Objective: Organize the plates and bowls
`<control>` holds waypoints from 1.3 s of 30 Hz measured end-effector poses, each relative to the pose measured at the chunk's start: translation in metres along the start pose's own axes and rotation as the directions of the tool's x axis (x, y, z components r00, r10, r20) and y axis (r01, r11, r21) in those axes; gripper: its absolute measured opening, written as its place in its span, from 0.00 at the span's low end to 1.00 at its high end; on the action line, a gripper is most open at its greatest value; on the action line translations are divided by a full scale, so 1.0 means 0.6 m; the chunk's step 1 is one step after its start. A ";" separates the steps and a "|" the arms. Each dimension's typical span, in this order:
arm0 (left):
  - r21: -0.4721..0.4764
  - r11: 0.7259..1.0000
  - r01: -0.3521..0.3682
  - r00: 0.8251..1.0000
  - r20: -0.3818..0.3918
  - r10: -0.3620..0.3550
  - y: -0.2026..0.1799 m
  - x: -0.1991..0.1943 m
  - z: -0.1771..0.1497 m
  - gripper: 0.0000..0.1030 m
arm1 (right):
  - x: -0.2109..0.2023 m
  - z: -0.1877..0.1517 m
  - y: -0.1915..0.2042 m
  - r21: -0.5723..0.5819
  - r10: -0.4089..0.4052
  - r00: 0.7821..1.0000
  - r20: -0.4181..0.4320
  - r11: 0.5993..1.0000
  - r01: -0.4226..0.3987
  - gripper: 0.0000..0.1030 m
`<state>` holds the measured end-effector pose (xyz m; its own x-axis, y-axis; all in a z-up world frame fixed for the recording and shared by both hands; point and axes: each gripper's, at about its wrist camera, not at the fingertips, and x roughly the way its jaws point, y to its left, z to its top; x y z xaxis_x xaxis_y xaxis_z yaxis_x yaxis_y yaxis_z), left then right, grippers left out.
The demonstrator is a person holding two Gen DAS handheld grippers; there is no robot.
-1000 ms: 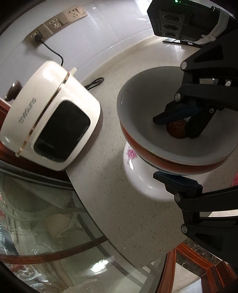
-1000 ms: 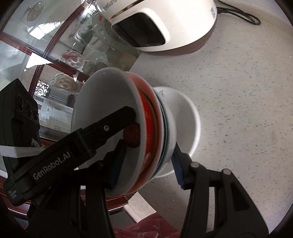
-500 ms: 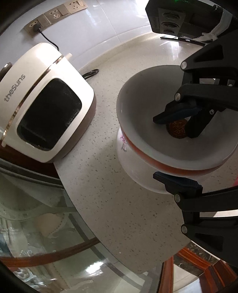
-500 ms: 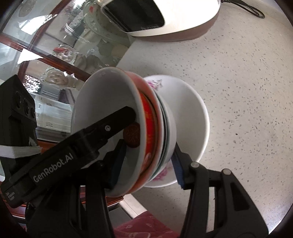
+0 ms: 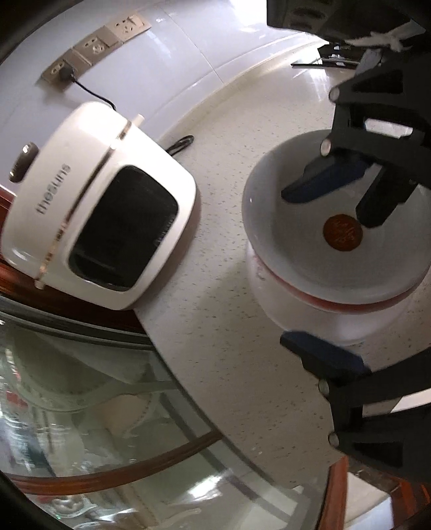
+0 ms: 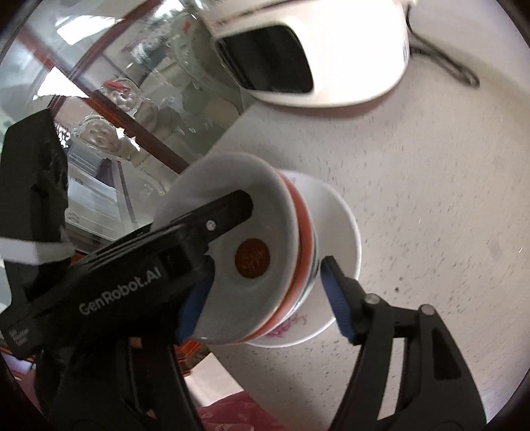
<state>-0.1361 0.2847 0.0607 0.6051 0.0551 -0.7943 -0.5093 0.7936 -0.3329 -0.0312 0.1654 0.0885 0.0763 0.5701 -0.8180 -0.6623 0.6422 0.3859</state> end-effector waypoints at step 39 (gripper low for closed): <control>0.056 0.956 -0.287 0.858 0.459 0.231 0.021 -0.216 -0.411 1.00 | -0.171 -0.447 0.012 -0.172 -0.233 0.751 0.617 0.892 0.418 0.82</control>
<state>-0.3717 0.1381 0.0345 0.6825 0.5086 -0.5249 -0.6267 0.7768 -0.0622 -0.2436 -0.0255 0.0609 0.6719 0.5948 -0.4413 -0.6869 0.7233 -0.0709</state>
